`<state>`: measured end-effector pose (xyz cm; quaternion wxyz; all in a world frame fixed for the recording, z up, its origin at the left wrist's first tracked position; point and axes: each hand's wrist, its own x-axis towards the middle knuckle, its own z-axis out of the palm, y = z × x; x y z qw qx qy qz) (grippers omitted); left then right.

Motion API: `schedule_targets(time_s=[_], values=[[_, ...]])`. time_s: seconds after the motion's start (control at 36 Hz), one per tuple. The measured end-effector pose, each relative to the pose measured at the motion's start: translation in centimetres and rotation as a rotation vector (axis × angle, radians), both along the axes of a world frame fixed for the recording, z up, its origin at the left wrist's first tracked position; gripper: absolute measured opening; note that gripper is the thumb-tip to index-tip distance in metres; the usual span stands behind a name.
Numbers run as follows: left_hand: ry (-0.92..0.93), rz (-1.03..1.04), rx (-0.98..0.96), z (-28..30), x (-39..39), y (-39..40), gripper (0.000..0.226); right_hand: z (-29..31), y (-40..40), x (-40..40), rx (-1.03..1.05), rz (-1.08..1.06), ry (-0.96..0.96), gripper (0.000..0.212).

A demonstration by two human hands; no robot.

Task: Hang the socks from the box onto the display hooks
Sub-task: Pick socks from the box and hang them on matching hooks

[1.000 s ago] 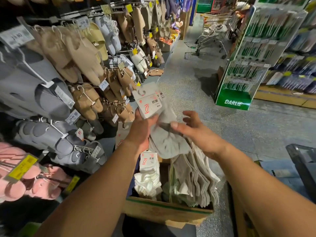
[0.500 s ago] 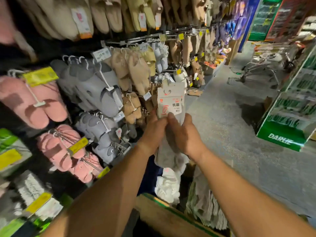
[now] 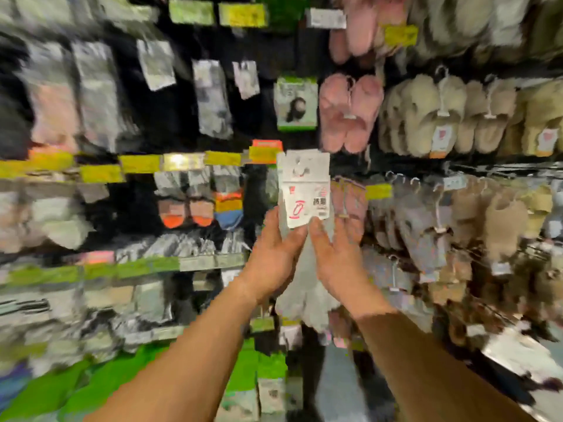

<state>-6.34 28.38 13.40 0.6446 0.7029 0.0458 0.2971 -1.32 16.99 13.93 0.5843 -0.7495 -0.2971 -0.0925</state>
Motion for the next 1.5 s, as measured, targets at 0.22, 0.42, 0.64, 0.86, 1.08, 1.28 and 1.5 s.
schedule_targets(time_s=[0.22,0.42,0.64,0.86,1.08,1.28,1.5], values=[[-0.177,0.214,0.100,5.4,-14.5,15.0,0.039,5.0,17.7,-11.9,0.151,0.115,-0.105,0.028],[-0.204,0.201,-0.006,7.5,-23.6,26.5,0.051,7.7,29.4,-20.4,0.310,0.296,0.063,0.028],[-0.268,0.250,-0.122,7.4,-27.2,36.3,0.044,8.2,38.6,-23.4,0.313,0.396,0.203,0.022],[-0.208,0.270,-0.017,8.7,-24.7,43.3,0.029,8.6,45.5,-20.6,0.320,0.348,0.179,0.017],[-0.185,0.282,0.093,10.0,-20.1,50.2,0.037,11.0,49.8,-16.7,0.314,0.280,0.172,0.014],[-0.180,0.184,0.199,12.3,-16.0,53.3,0.032,12.7,51.1,-13.1,0.355,0.158,0.124,0.027],[-0.193,0.240,0.266,14.9,-12.3,54.2,0.035,15.4,51.8,-8.5,0.339,0.124,0.066,0.033]])
